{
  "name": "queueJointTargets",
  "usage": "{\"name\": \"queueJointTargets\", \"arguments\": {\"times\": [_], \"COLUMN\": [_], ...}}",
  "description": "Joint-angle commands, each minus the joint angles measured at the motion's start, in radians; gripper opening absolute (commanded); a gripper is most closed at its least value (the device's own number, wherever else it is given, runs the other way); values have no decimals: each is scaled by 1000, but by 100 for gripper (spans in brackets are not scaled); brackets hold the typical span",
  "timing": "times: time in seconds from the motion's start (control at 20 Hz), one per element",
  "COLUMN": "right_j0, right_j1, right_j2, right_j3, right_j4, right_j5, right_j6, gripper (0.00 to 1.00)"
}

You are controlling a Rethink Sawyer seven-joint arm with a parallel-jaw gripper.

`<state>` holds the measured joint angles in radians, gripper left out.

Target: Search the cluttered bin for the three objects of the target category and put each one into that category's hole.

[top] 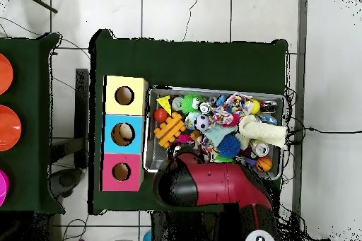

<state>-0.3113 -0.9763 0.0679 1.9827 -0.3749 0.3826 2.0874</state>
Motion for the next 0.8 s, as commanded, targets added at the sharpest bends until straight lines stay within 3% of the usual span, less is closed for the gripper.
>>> {"name": "queueJointTargets", "arguments": {"times": [0.05, 0.3, 0.8], "right_j0": [-60, -87, -39], "right_j1": [-135, -221, -246], "right_j2": [140, 177, 169], "right_j3": [98, 109, 77], "right_j4": [84, 151, 163], "right_j5": [162, 250, 305], "right_j6": [-121, -165, -89], "gripper": [0, 0, 0]}}
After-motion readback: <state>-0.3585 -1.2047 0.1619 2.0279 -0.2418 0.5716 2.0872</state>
